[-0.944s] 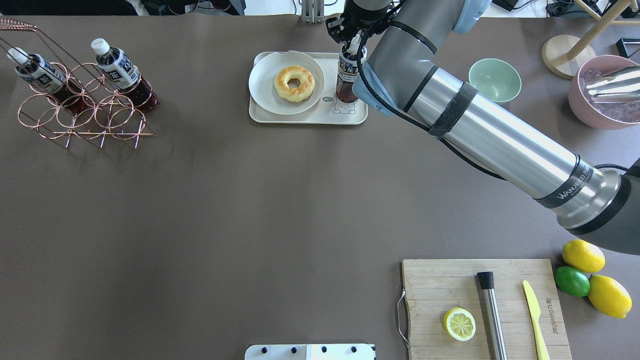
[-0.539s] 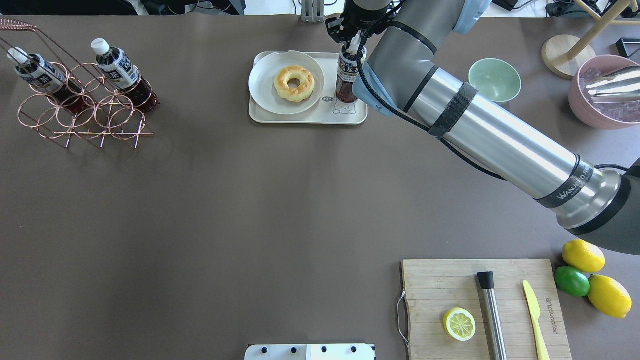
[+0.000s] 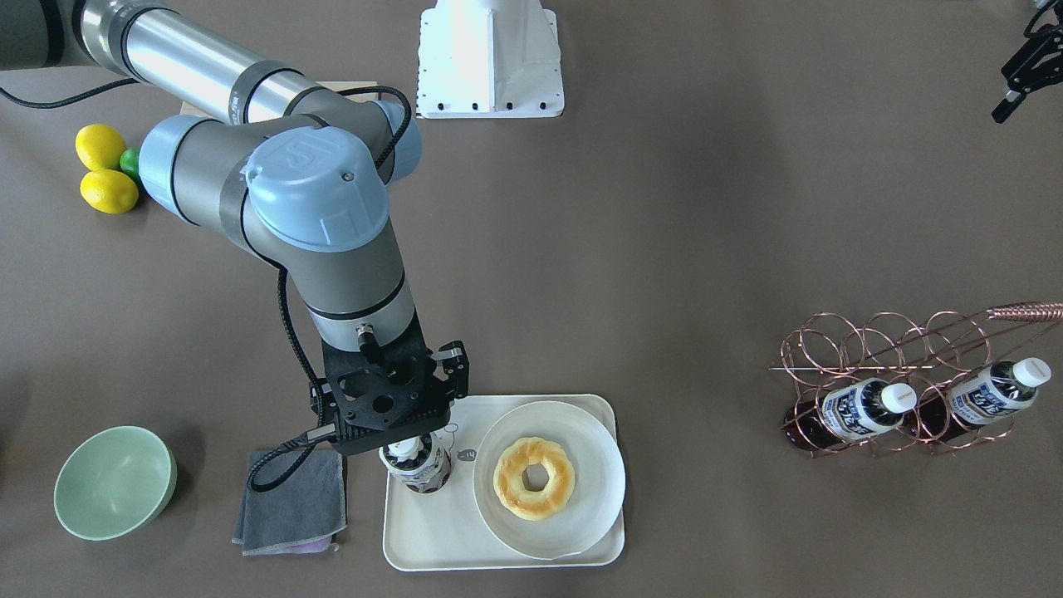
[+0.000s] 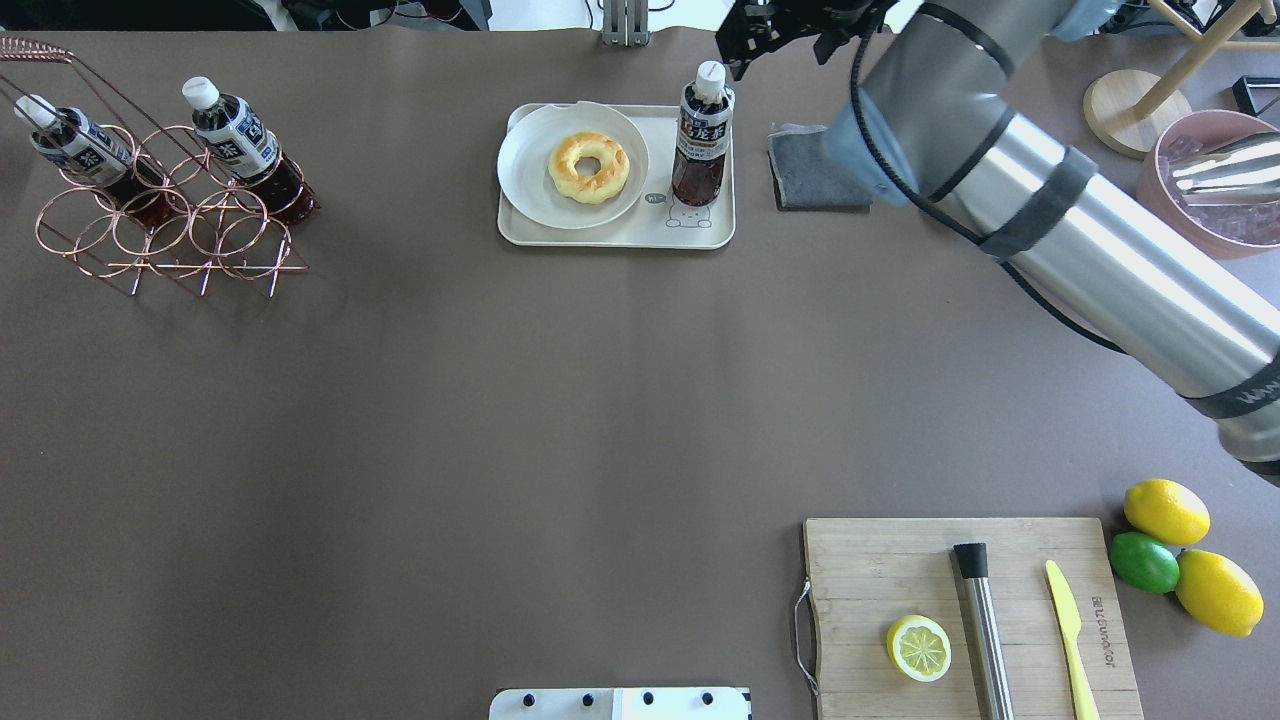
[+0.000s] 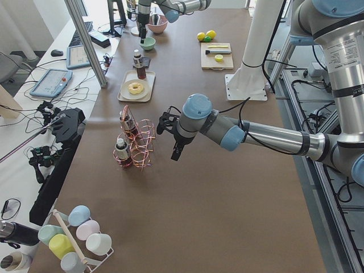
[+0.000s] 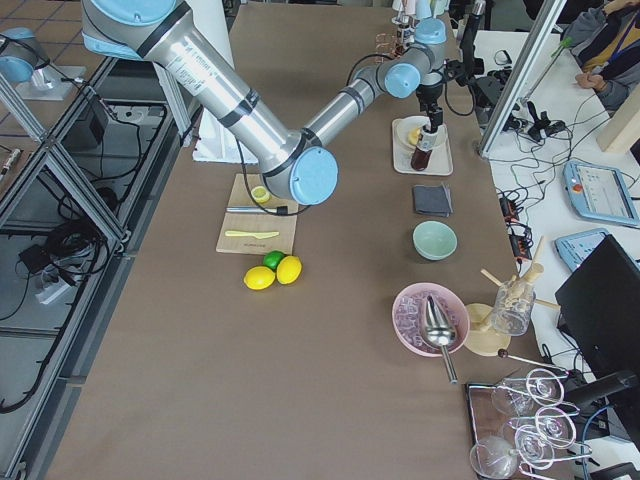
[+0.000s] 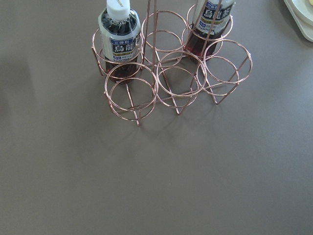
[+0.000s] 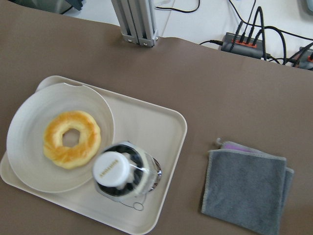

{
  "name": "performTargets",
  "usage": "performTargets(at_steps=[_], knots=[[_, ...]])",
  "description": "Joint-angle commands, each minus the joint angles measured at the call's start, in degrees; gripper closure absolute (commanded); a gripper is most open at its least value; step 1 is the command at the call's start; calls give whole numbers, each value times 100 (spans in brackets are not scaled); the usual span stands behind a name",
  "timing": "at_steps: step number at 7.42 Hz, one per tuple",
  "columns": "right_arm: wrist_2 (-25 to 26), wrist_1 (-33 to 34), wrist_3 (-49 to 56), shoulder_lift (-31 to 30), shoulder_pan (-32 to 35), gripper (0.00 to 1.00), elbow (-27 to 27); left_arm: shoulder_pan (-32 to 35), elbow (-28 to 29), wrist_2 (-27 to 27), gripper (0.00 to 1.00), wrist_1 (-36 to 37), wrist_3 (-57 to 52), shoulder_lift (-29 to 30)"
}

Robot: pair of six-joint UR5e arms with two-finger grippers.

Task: Place tea on tray

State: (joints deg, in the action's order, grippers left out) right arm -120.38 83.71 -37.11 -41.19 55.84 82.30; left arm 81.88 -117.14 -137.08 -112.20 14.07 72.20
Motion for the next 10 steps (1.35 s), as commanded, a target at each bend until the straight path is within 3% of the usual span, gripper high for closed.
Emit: performTargets(at_steps=[1,2,5,7,10], knots=[[-792,468,1376,-1534,907,0,1240,92,112,-55,8,240,-27,4],[-794,662,2139,-2472,1015,0,1862,109,130,-64,10,625,-245,22],[-803,602,3162,-4453,1402,0,2588,609,542,-389,11,1209,-1711,-4],[-1353,646,4015,-5141,2155,0,2537,821,692,-434,11,1637,-2248,13],[-1480,673,4861,-5942,3149,0,2528,953,736,-224,3,1657,-2207,13]])
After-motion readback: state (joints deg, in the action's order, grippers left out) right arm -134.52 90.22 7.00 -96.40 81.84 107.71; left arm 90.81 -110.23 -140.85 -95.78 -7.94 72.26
